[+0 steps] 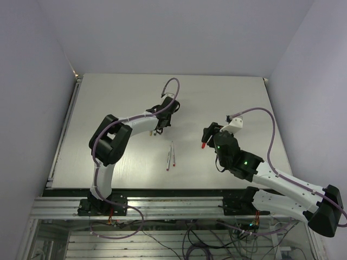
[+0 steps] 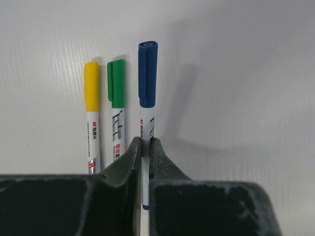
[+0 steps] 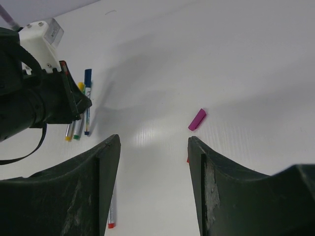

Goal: Insert the pens into the pen caps

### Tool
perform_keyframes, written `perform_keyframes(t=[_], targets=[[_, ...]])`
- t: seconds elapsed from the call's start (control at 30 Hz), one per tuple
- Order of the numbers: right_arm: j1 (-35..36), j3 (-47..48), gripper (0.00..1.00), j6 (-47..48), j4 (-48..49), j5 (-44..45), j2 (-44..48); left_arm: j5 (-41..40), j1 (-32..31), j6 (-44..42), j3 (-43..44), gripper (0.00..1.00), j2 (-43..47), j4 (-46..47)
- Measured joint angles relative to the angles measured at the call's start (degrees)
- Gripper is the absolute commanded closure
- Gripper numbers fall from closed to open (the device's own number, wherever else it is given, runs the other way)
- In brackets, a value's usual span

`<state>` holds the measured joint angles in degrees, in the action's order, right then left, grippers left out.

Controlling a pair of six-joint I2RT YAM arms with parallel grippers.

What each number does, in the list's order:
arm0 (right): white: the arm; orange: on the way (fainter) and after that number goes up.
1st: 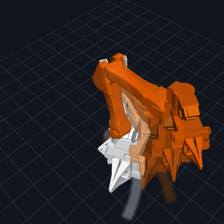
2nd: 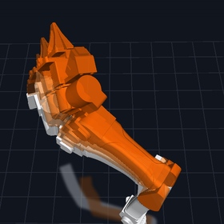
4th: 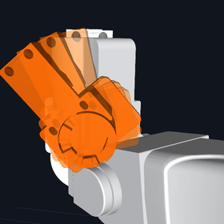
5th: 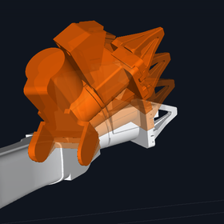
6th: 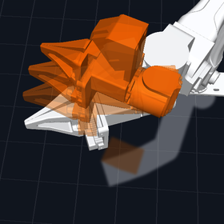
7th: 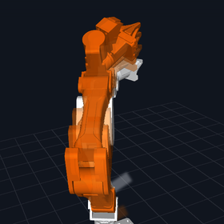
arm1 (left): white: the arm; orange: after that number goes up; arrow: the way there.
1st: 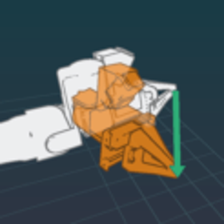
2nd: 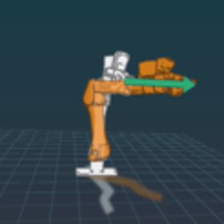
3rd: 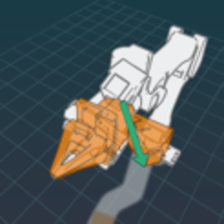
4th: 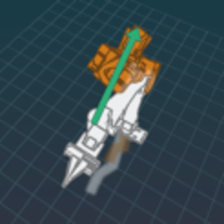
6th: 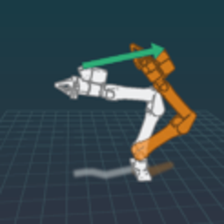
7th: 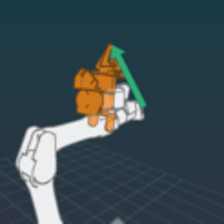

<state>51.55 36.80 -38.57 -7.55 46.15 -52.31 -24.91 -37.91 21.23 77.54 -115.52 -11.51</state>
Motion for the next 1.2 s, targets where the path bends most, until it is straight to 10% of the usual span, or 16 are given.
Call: perform_keyframes(t=[0.47,1.2], targets=[[0.0,-0.1,0.45,0.2,1.1,-1.2,-0.1,0.0,0.2,0.5,0.4,0.67,-2.4,-1.6],[-2.0,1.4,0.46,-0.2,0.5,2.8,-3.2,2.4,0.2,0.7,-0.1,0.65,7.9,-1.2]])
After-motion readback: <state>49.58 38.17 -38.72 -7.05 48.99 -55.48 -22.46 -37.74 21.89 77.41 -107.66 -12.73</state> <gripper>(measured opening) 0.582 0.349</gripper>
